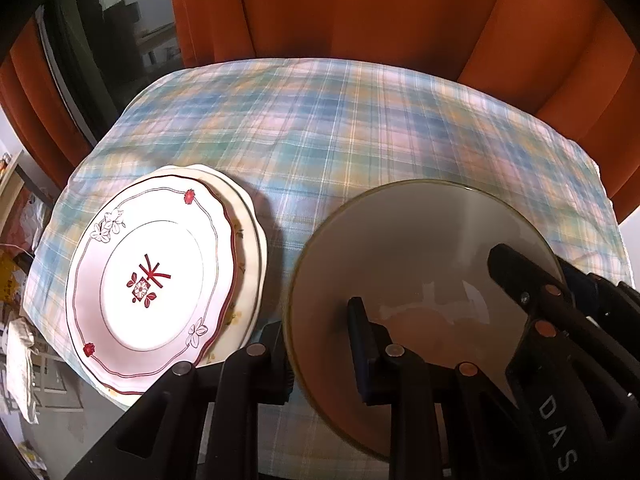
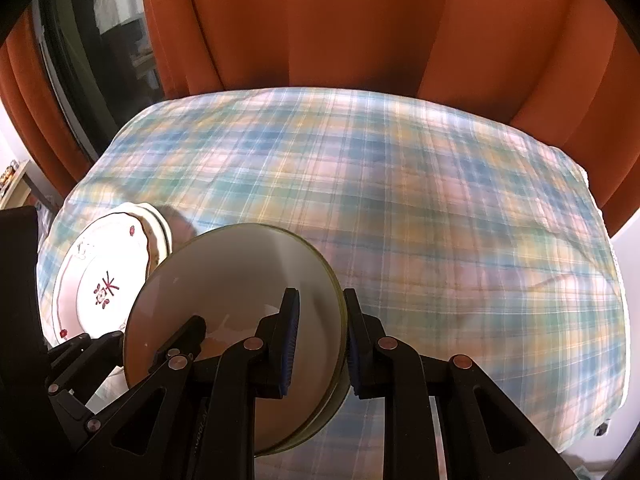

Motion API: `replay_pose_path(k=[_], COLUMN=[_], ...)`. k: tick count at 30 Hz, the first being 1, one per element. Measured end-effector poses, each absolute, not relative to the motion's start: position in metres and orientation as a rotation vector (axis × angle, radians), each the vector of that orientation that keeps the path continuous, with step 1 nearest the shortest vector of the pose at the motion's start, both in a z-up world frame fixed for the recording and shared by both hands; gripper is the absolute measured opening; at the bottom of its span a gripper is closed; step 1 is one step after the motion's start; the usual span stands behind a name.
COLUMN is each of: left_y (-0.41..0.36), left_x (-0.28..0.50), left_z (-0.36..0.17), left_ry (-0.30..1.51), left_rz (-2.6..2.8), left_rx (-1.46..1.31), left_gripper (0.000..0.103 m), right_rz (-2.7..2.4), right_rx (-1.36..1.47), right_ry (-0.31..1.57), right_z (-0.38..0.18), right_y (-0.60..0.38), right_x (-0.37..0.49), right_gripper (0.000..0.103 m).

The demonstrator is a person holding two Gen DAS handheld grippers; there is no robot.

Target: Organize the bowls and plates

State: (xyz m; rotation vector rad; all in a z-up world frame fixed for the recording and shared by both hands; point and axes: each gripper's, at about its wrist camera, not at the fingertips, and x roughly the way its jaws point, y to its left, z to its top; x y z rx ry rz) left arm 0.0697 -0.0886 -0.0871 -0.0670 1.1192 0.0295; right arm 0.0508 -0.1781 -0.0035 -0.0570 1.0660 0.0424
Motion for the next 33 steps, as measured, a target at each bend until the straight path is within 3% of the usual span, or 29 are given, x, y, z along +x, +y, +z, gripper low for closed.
replay_pose_path(k=[11,15,18,20,21,23,33], left_y=[-0.093,-0.091,-0.091,-0.088,-0.086,-0.082,-0.078], left_x=[0.069,0.071,0.073,0.075,0.077,0.081,0.105], left_z=[-0.087,-0.089,-0.088,-0.089,-0.090,-0.093,-0.109], left_ry=[1.126,1.148,1.148,1.151,1.156,1.170,1.265], left_rz=[0.015,-0.031,-0.074,-0.109,-0.121,-0.150,-0.326], left_rx=[-0.001,0.006,0.013,0.006,-0.002,-0.034,-0.079], left_gripper=[0.023,0.032,0.039,0.045,0.053,0.058,0.055], right_rz=[0.030,0.017,0.000,-0.023,-0.046,-0.079,-0.252], right_rx=[-0.034,0.029,0.088,0.112,0.118,0.130,0.220], right_ry=[1.031,1.065,1.110,1.116,1.114,1.117,1.181], right_z=[-0.004,-0.010,-0.018,-0.020,-0.020,-0.022,-0.029], right_y=[-0.185,-0.193,-0.200,-0.203,-0.204,-0.205,-0.213], right_x=[0.046,0.046,0.046,0.046,0.045,0.046,0.048], right_gripper=[0.025,0.025,0.040,0.058,0.059,0.060,0.066])
